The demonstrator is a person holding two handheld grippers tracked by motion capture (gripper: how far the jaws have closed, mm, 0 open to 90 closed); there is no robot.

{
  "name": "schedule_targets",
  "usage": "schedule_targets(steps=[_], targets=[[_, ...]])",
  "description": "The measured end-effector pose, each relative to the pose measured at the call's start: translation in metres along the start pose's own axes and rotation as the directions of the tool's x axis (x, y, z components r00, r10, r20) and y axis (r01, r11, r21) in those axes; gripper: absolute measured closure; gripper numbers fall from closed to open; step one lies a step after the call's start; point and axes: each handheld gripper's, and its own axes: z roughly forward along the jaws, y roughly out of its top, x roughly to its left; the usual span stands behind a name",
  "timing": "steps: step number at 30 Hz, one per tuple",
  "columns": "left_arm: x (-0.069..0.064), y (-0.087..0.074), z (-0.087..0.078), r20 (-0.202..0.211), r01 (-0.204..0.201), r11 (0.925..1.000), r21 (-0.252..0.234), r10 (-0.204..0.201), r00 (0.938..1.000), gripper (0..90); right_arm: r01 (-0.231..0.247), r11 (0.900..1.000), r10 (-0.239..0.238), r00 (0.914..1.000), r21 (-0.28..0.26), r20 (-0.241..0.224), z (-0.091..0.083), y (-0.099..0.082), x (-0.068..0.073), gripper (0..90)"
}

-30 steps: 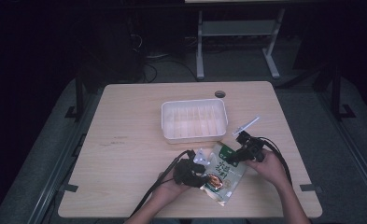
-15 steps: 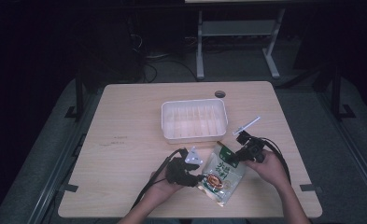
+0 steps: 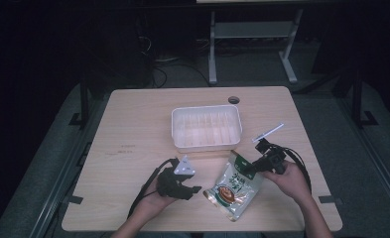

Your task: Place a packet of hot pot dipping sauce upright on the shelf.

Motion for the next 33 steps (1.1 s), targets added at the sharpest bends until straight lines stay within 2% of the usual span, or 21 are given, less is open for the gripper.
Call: schedule_targets(steps=[6,13,22,25,29,33], targets=[[0.006,-0.015,-0.013,-0.021,0.013,0.9999,0.004,-0.013,0.9997,44.7,0.019,0.9997,-0.020,0.9998,-0.012,-0.009,-0.011,0.002,0.015,88.7],[0.013,-0.034,-0.027,-0.051,0.035,0.9994,0.007,-0.035,0.9981,43.0,0.056,0.9977,-0.057,0.9980,-0.040,-0.027,-0.025,0.013,0.037,89.0],[0.025,-0.055,-0.037,-0.064,0.086,0.9963,-0.008,-0.086,0.9943,41.7,0.068,0.9946,-0.074,0.9949,-0.078,-0.069,-0.036,0.025,0.053,89.2],[0.027,-0.058,-0.038,-0.064,0.098,0.9951,-0.012,-0.099,0.9931,41.7,0.074,0.9934,-0.080,0.9946,-0.087,-0.066,-0.039,0.028,0.058,89.2],[0.028,-0.060,-0.038,-0.069,0.100,0.9948,-0.015,-0.101,0.9925,41.6,0.069,0.9930,-0.074,0.9964,-0.096,-0.042,-0.046,0.032,0.060,89.1],[0.030,-0.061,-0.038,-0.077,0.103,0.9946,-0.018,-0.104,0.9916,41.2,0.027,0.9925,-0.031,0.9991,-0.119,-0.031,-0.059,0.036,0.054,89.1]])
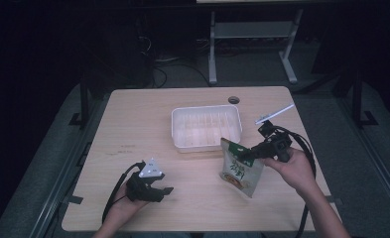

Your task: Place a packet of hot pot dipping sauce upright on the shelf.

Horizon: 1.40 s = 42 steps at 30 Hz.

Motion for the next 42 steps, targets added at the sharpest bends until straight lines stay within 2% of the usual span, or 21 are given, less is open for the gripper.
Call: schedule_targets(steps=[4,10,22,24,28,38,40,42], targets=[[0.001,-0.001,0.001,-0.012,0.000,1.0000,0.001,0.000,0.9999,40.7,0.008,0.9996,-0.007,0.9999,-0.026,0.013,-0.006,0.003,0.000,89.2],[0.001,-0.003,0.001,-0.022,-0.006,1.0000,0.006,0.006,0.9997,40.0,-0.010,0.9981,0.012,0.9996,-0.060,0.027,-0.012,0.010,-0.001,89.2],[0.004,-0.005,-0.003,-0.044,0.004,1.0000,0.000,-0.004,0.9990,38.6,-0.018,0.9923,0.025,0.9980,-0.122,0.058,-0.032,0.040,0.003,89.1],[0.004,-0.005,-0.003,-0.049,0.002,1.0000,0.001,-0.002,0.9988,37.4,-0.021,0.9916,0.030,0.9968,-0.128,0.075,-0.035,0.048,0.003,89.0],[0.006,-0.005,-0.005,-0.056,0.007,1.0000,-0.004,-0.008,0.9984,36.0,-0.033,0.9910,0.046,0.9945,-0.130,0.094,-0.036,0.059,0.002,89.0],[0.009,-0.008,-0.005,-0.068,0.018,0.9998,0.002,-0.018,0.9975,33.1,-0.062,0.9856,0.080,0.9908,-0.158,0.110,-0.035,0.081,-0.005,89.1],[0.009,-0.009,-0.005,-0.071,0.021,0.9998,0.001,-0.021,0.9973,32.7,-0.051,0.9870,0.071,0.9892,-0.152,0.129,-0.034,0.091,-0.006,89.0],[0.009,-0.009,-0.005,-0.072,0.022,0.9998,0.001,-0.022,0.9971,32.6,-0.048,0.9869,0.069,0.9886,-0.154,0.134,-0.034,0.093,-0.006,89.0]])
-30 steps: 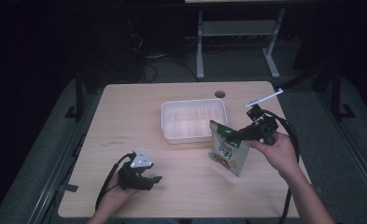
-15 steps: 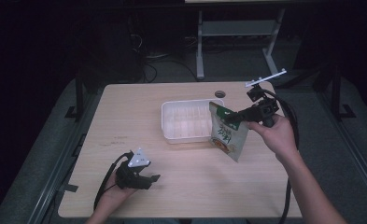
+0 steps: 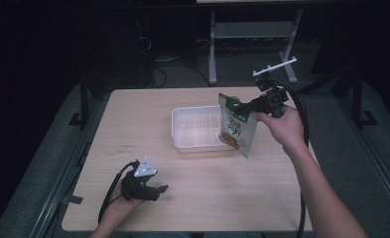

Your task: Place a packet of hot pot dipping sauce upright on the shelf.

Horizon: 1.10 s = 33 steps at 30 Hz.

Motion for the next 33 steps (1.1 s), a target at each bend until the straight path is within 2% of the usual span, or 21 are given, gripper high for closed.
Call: schedule_targets(steps=[4,11,12,14,16,17,18,19,23,33], targets=[[0.000,0.000,0.000,-0.005,-0.002,1.0000,-0.003,0.002,1.0000,32.1,-0.006,0.9999,0.006,0.9998,-0.008,0.020,0.002,0.012,-0.001,89.1],[0.000,-0.001,-0.001,-0.008,-0.005,1.0000,-0.005,0.005,1.0000,31.5,-0.064,0.9966,0.067,0.9961,-0.052,0.058,0.008,0.031,-0.009,89.2],[0.000,-0.001,-0.002,-0.010,-0.006,1.0000,-0.006,0.005,0.9999,31.5,-0.078,0.9953,0.082,0.9933,-0.058,0.081,0.011,0.034,-0.012,89.3],[0.001,-0.001,-0.002,-0.014,-0.006,1.0000,-0.006,0.006,0.9999,31.4,-0.085,0.9946,0.090,0.9916,-0.060,0.093,0.013,0.036,-0.014,89.3],[0.001,-0.001,-0.002,-0.015,-0.005,1.0000,-0.008,0.005,0.9999,31.4,-0.114,0.9906,0.123,0.9850,-0.075,0.122,0.018,0.040,-0.021,89.3],[0.001,-0.001,-0.002,-0.016,-0.004,1.0000,-0.009,0.004,0.9999,31.4,-0.114,0.9906,0.123,0.9850,-0.075,0.122,0.018,0.040,-0.021,89.3],[0.001,-0.001,-0.003,-0.016,-0.004,1.0000,-0.008,0.004,0.9999,31.4,-0.135,0.9868,0.146,0.9798,-0.089,0.136,0.020,0.043,-0.025,89.3],[0.001,-0.002,-0.003,-0.017,-0.002,0.9999,-0.011,0.002,0.9999,31.4,-0.135,0.9868,0.146,0.9798,-0.089,0.136,0.020,0.043,-0.025,89.3],[0.001,-0.002,-0.004,-0.020,-0.002,0.9999,-0.016,0.001,0.9998,31.3,-0.165,0.9801,0.182,0.9701,-0.110,0.161,0.025,0.046,-0.031,89.2],[0.000,-0.002,-0.005,-0.021,-0.001,0.9997,-0.025,0.000,0.9998,30.9,-0.183,0.9774,0.202,0.9576,-0.105,0.206,0.043,0.051,-0.038,89.3]])
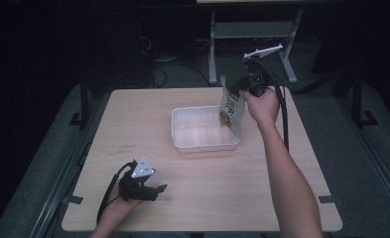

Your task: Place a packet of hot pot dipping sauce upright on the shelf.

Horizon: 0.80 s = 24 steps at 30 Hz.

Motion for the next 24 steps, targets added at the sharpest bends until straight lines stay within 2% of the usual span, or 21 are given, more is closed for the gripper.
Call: schedule_targets(steps=[10,14,18,24], targets=[[0.0008,-0.0004,-0.0013,-0.001,0.002,1.0000,-0.004,-0.002,1.0000,30.9,-0.015,0.9997,0.015,0.9998,-0.022,0.016,0.0042,0.0031,0.0028,89.2],[0.0003,-0.0002,-0.0009,0.000,0.000,1.0000,-0.005,0.000,1.0000,30.8,-0.027,0.9989,0.027,0.9996,-0.039,0.007,0.0028,0.0038,0.0025,89.2],[-0.0002,-0.0001,-0.0007,0.000,-0.004,1.0000,-0.003,0.004,1.0000,30.8,-0.037,0.9987,0.038,0.9990,-0.036,0.023,0.0053,0.0037,0.0015,89.2],[0.0004,-0.0003,-0.0009,0.002,0.001,1.0000,-0.005,-0.001,1.0000,30.8,-0.029,0.9988,0.030,0.9986,-0.039,0.043,0.0062,0.0039,0.0029,89.3]])
